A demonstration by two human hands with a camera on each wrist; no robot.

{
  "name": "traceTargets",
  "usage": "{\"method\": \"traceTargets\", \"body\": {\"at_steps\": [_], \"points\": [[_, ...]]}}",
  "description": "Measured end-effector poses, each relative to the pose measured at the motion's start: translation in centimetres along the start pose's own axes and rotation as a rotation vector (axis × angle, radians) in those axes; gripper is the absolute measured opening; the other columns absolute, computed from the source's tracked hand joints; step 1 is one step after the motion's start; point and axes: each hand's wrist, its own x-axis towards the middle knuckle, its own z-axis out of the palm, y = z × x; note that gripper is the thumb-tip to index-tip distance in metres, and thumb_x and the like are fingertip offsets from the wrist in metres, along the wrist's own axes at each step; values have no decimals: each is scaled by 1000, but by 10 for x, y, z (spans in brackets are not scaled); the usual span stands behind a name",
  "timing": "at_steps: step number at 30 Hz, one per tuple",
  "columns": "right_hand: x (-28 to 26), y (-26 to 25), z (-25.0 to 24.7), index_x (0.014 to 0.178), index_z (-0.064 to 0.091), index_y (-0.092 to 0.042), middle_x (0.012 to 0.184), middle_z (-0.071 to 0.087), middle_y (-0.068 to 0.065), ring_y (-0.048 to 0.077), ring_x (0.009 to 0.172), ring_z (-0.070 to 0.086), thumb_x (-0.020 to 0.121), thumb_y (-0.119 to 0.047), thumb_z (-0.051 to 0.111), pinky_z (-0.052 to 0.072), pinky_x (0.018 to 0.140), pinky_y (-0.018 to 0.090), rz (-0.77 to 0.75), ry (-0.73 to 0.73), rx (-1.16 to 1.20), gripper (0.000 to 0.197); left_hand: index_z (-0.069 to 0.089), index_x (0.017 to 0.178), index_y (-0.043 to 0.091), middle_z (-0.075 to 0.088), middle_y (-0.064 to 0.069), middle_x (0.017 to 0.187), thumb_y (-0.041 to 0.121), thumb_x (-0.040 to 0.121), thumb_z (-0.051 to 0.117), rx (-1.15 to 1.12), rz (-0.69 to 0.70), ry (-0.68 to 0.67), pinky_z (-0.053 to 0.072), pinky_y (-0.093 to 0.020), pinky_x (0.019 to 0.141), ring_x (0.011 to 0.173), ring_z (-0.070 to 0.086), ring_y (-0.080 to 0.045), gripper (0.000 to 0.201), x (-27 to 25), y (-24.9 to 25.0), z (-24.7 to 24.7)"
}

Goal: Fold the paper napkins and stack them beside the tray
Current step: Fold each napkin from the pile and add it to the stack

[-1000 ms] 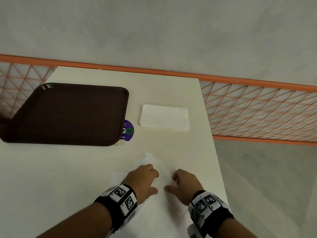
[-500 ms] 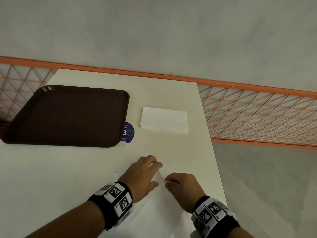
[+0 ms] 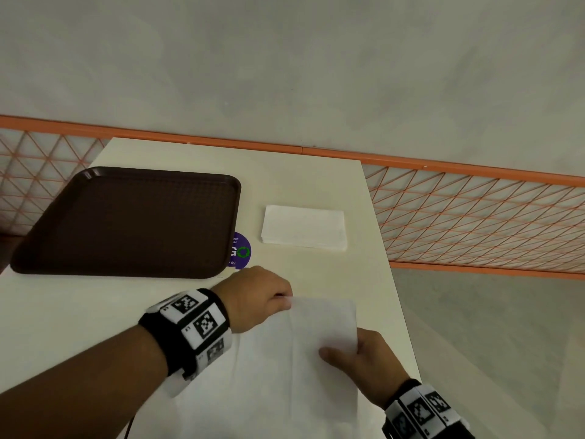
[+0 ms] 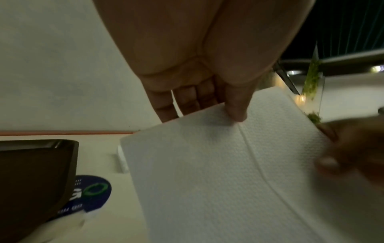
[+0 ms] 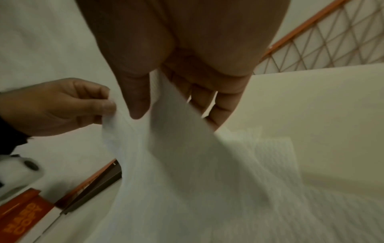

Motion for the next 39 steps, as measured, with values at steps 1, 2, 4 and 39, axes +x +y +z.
{"method": "traceTargets", "body": {"at_steps": [1,2,4,39], "points": [[-3,2,1,84,75,-12,84,76,-2,17,80,73,77,-19,80,59,78,37,22,-4,39,11,66,89,22,64,10,80,36,94,53,-45,2,23,48,-27,75,76,57,-6,19,-1,1,-7],[-4,5,1,85,75,-10,84,76,0,18,81,73,76,-21,82,59,78,36,42,-10,80,15,67,89,22,63,12,76,34,94,56,-87,2,43,47,-22,72,72,56,-3,17,-2,2,-14],[-6,9,4,83,76,-7,85,76,5,22,84,73,73,-25,85,59,77,34,63,-13,160,23,69,91,21,65,13,76,31,93,59,-172,-12,80,47,-18,71,72,58,-1,15,-4,6,-30],[23,-27,5,98,73,-21,87,74,3,13,75,68,78,-2,76,52,67,23,-24,152,190,28,64,111,34,66,8,112,21,80,77,-871,-505,339,47,-34,101,107,61,-12,37,-43,-51,47]]}}
